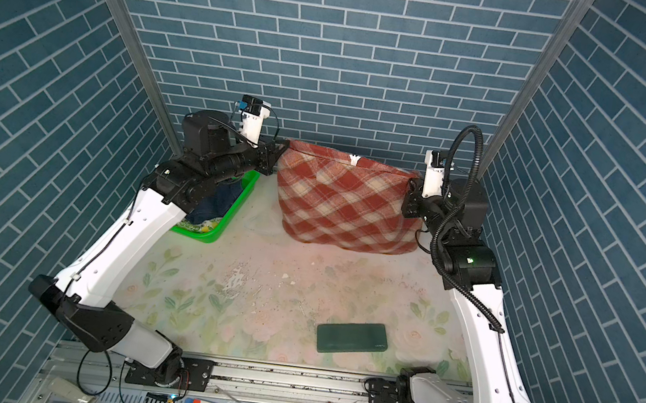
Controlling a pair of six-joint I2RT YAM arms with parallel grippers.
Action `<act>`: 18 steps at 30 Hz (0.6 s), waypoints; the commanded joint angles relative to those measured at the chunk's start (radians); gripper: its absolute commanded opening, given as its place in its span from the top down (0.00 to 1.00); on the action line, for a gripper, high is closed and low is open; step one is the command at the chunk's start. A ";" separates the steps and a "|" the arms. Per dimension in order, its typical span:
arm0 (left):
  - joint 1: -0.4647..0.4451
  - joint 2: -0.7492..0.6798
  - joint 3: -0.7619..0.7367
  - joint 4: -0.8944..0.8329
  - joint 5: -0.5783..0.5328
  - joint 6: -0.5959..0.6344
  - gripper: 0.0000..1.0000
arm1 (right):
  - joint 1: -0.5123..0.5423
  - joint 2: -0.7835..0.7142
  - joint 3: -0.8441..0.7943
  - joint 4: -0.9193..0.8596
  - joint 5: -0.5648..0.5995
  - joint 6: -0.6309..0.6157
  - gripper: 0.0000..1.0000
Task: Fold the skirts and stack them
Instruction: 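Raise the skirt with both grippers and stretch it along the far wall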
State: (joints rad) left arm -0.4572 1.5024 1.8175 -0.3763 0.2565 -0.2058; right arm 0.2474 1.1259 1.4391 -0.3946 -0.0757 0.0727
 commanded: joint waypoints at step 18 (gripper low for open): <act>0.109 0.505 0.862 -0.356 -0.032 -0.019 1.00 | -0.073 0.399 0.583 -0.124 0.019 0.014 1.00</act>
State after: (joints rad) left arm -0.3782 2.1010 2.6415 -0.6922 0.2619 -0.2146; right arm 0.2020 1.6066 1.9430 -0.5182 -0.0902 0.0807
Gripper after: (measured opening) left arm 0.083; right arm 0.061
